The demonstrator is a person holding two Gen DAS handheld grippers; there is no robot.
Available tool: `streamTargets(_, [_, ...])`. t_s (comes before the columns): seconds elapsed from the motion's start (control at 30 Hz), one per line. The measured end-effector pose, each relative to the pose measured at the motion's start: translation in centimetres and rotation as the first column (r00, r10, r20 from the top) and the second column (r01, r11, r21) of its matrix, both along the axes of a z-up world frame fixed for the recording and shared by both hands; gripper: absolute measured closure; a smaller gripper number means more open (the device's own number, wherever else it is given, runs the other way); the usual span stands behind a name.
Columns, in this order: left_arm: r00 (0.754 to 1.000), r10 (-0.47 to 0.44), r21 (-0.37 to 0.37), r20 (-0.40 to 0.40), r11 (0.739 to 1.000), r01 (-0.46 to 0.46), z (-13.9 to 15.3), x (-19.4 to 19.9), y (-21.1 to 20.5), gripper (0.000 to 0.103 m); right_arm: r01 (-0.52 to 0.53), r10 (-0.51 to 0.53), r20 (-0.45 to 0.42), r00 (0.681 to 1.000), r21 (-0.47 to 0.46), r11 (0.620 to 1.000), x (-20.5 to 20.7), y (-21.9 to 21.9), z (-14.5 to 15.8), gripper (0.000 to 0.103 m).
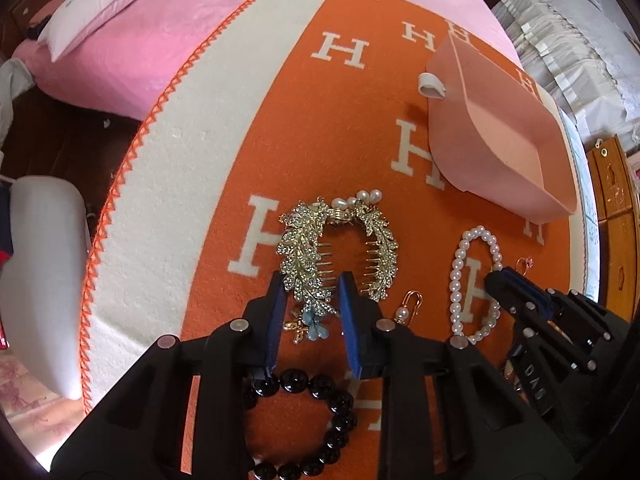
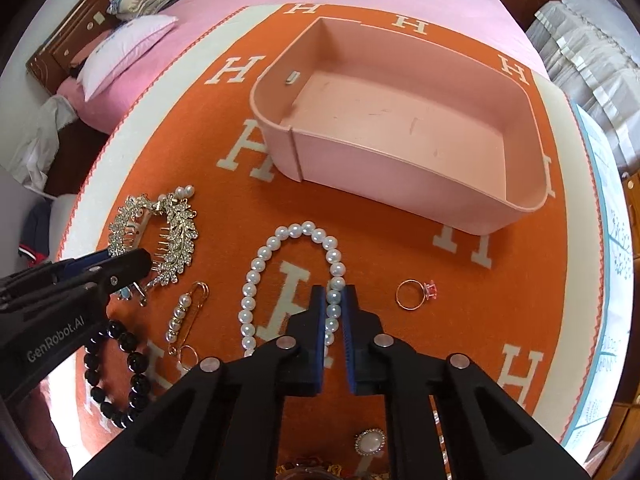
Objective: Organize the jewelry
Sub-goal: 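Grasp the gold rhinestone hair comb with the left tool while the right tool grasps the pearl necklace, then carry the hair comb and pearl necklace into the pink tray and open both tools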
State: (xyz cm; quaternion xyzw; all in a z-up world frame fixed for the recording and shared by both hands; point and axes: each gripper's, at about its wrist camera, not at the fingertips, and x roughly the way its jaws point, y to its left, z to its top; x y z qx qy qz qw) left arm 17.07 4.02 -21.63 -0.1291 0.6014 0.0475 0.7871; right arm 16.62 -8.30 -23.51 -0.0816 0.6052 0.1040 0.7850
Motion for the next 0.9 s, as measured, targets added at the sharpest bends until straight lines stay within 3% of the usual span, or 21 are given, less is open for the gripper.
streamTargets(0.33, [0.993,-0.081,0.019,0.089,0.997,0.079,1.2,-2.1,0.5,0.081,0.011,-0.008,-0.051,0.999,0.047,0.999,0.4,0.2,0.1,0.096])
streamTargets(0.4, [0.990,-0.084,0.005,0.112,0.996,0.084,1.5,-2.5,1.0,0.082,-0.001,0.003,-0.053,0.999,0.037,0.999,0.4,0.5,0.1,0.096])
streamTargets(0.43, [0.989,-0.083,-0.002,0.121,0.996,0.084,1.6,-3.0,1.5,0.087,-0.007,0.009,-0.051,0.999,0.031,1.000,0.2,0.7,0.1,0.096])
streamTargets(0.73, [0.972,-0.078,-0.080,0.221,0.992,0.098,2.0,-4.6,3.1,0.092,-0.017,0.017,-0.033,0.999,-0.014,1.000,-0.9,2.1,0.3,0.096])
streamTargets(0.9, [0.958,-0.086,-0.074,0.274,0.991,0.110,2.3,-5.7,3.3,0.094,-0.030,0.030,-0.014,0.999,-0.039,0.999,-1.3,2.5,0.4,0.096])
